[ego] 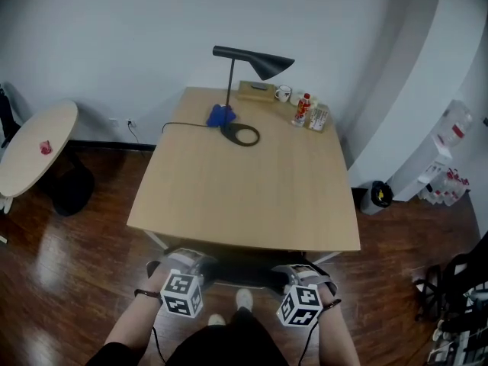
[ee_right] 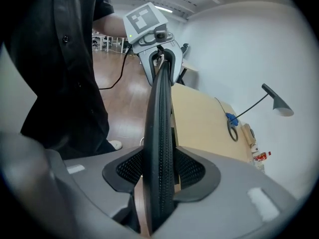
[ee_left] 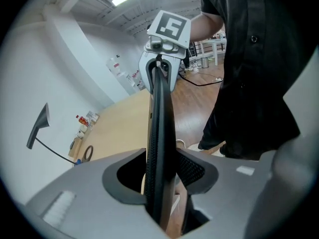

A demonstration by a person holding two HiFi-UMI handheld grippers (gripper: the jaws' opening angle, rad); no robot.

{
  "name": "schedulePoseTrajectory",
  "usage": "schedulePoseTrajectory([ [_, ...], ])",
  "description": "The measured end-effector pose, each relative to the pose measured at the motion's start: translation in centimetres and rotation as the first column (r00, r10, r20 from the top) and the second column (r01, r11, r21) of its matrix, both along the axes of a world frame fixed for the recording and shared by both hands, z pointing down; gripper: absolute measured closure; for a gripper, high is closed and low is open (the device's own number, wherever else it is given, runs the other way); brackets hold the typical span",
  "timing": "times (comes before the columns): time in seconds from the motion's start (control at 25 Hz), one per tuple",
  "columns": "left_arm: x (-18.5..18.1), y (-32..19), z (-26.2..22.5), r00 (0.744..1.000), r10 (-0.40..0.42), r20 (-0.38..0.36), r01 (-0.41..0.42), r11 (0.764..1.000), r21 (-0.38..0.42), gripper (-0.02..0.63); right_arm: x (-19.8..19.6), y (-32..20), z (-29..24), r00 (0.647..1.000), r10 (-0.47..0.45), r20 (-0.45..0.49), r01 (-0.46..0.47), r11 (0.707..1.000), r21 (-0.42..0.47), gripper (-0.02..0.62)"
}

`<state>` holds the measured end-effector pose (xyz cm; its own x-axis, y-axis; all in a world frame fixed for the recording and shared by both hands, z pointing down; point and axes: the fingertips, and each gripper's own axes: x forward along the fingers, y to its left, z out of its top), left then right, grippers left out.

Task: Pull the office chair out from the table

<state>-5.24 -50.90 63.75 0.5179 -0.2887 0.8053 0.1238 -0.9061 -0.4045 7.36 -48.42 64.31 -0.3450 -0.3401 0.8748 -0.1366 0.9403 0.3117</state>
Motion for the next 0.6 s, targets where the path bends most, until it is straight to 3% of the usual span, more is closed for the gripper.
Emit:
schedulePoseTrajectory([
  [0.24, -0.4, 0.0, 0.9, 0.997, 0.011, 0.07, -0.011, 1.0, -0.005, 0.468, 0.3, 0.0, 1.1, 0.996, -0.011, -0.091, 0.007, 0.999, -0.051, 0.446],
  [0.4, -0.7, 0.0, 1.6, 0.992, 0.01, 0.125, -0.011, 1.0, 0.0, 0.497, 0.4, 0.1, 1.6, 0.991, -0.031, -0.132, 0.028, 0.999, -0.023, 0.474],
  [0.6, -0.8, -0.1, 1.9, 0.99, 0.009, 0.144, -0.013, 1.0, 0.028, 0.512, 0.5, 0.1, 1.9, 0.987, -0.046, -0.151, 0.048, 0.999, 0.007, 0.499],
])
